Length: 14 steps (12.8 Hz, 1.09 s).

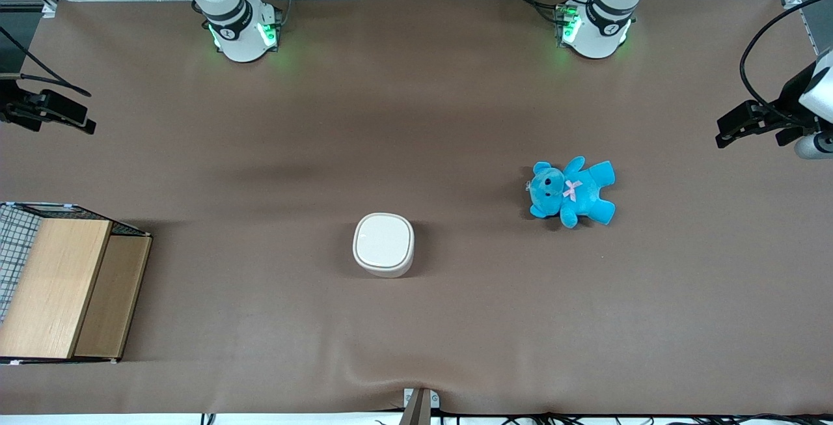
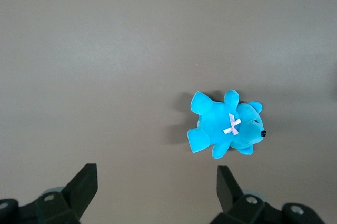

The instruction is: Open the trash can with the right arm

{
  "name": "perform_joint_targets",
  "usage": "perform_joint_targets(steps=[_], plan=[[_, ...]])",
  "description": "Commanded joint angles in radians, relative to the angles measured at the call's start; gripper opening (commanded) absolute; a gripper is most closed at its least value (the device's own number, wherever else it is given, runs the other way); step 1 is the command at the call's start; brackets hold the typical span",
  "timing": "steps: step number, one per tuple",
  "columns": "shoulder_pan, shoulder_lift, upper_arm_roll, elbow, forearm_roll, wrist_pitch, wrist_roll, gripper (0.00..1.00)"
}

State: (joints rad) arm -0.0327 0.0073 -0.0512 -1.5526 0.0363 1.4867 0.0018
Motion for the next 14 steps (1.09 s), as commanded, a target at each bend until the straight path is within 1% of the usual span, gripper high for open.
perform_joint_targets(steps=[1, 14], plan=[[-0.004, 0.011, 0.004, 0.025, -0.010, -0.013, -0.016, 1.00], [0.014, 0.017, 0.007, 0.016, -0.007, -0.020, -0.025, 1.00]])
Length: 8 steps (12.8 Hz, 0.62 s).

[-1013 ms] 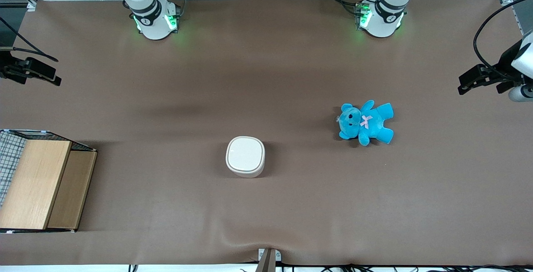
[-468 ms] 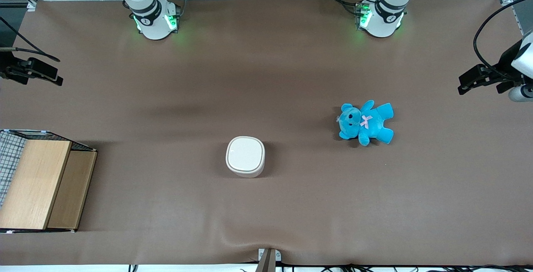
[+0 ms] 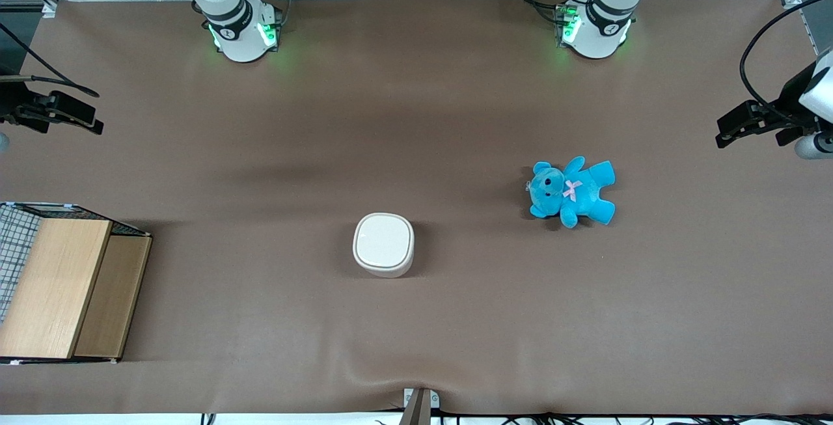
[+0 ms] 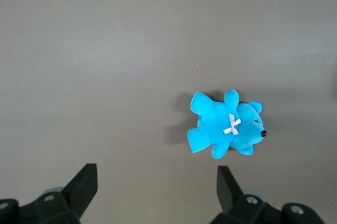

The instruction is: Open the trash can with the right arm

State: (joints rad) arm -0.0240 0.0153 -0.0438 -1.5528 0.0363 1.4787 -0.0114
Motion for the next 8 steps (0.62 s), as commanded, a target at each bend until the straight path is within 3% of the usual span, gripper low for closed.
perform_joint_targets(steps=[1, 8], plan=[[0.009, 0.009, 0.001, 0.014, -0.007, -0.015, -0.009, 1.00], [0.012, 0.015, 0.001, 0.017, -0.004, -0.044, -0.001, 1.00]])
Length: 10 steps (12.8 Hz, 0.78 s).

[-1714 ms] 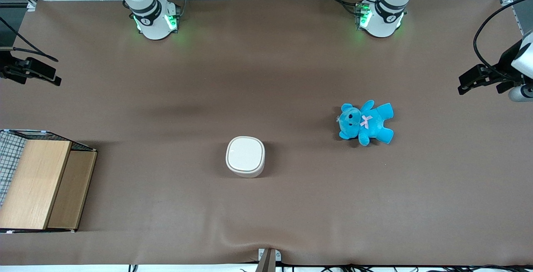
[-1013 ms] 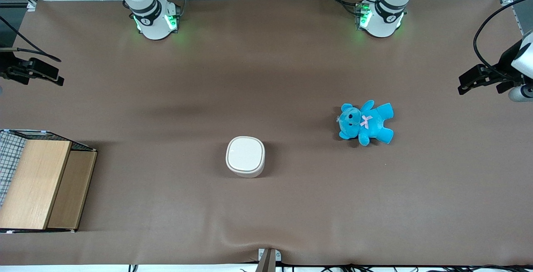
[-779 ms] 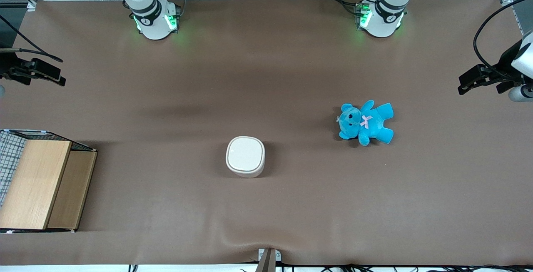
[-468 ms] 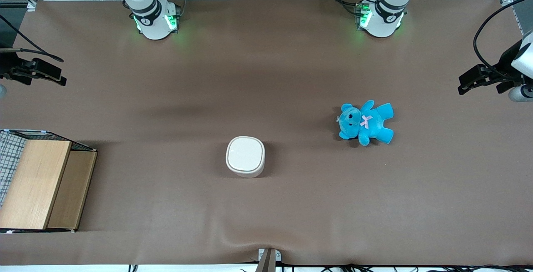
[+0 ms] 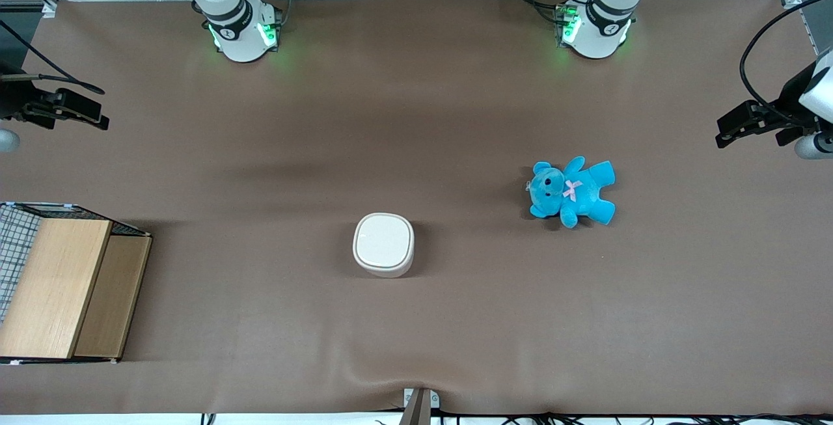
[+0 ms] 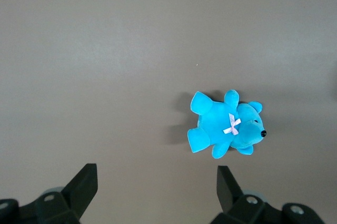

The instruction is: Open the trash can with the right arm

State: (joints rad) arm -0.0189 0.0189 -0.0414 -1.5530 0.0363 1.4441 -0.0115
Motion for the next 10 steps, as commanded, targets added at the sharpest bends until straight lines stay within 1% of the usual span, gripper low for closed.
perform_joint_targets(steps=[1, 5, 10], plan=[[0.007, 0.012, -0.002, 0.019, -0.001, -0.011, -0.001, 1.00], [0.034, 0.013, 0.000, 0.022, 0.005, -0.004, 0.002, 1.00], [0.037, 0.013, 0.000, 0.022, 0.013, -0.005, 0.002, 1.00]])
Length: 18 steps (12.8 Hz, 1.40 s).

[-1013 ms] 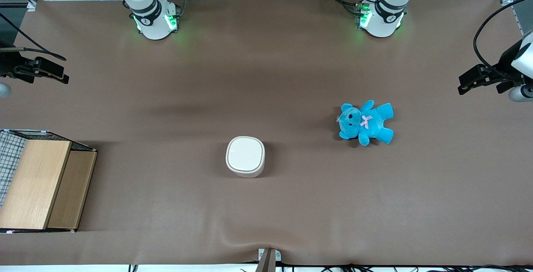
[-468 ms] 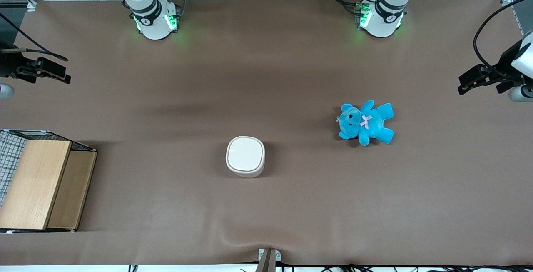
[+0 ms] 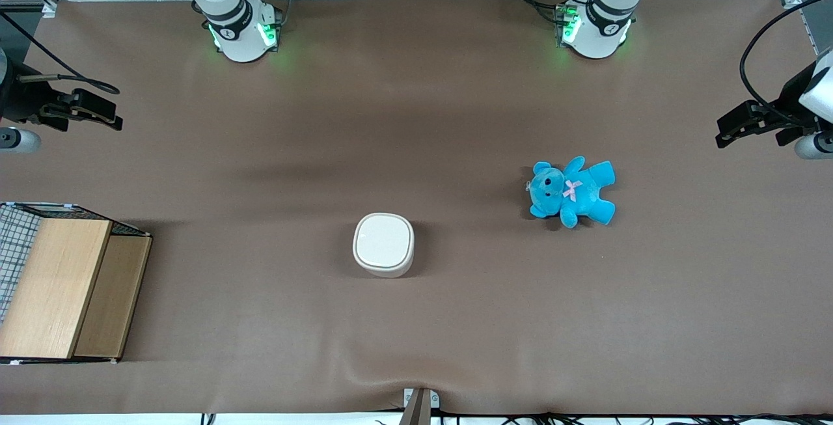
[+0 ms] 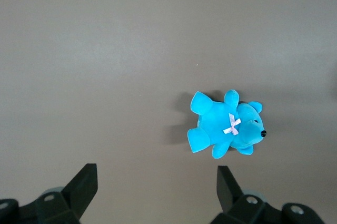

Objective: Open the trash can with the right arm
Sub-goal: 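Move the right gripper over the white trash can lid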

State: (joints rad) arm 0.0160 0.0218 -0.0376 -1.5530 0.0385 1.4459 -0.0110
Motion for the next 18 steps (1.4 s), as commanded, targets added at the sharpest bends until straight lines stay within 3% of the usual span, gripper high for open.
perform_joint_targets(steps=[1, 3, 5, 10, 15, 18], plan=[[-0.002, 0.012, -0.002, 0.022, 0.011, -0.009, 0.002, 1.00], [0.001, 0.012, -0.002, 0.022, 0.030, -0.009, 0.003, 1.00], [0.007, 0.020, -0.002, 0.024, 0.092, -0.009, 0.072, 0.90], [0.036, 0.085, 0.062, 0.082, 0.106, -0.002, 0.227, 0.47], [0.035, 0.262, 0.168, 0.212, 0.106, 0.048, 0.387, 0.25], [0.045, 0.338, 0.216, 0.235, 0.100, 0.145, 0.448, 0.03]])
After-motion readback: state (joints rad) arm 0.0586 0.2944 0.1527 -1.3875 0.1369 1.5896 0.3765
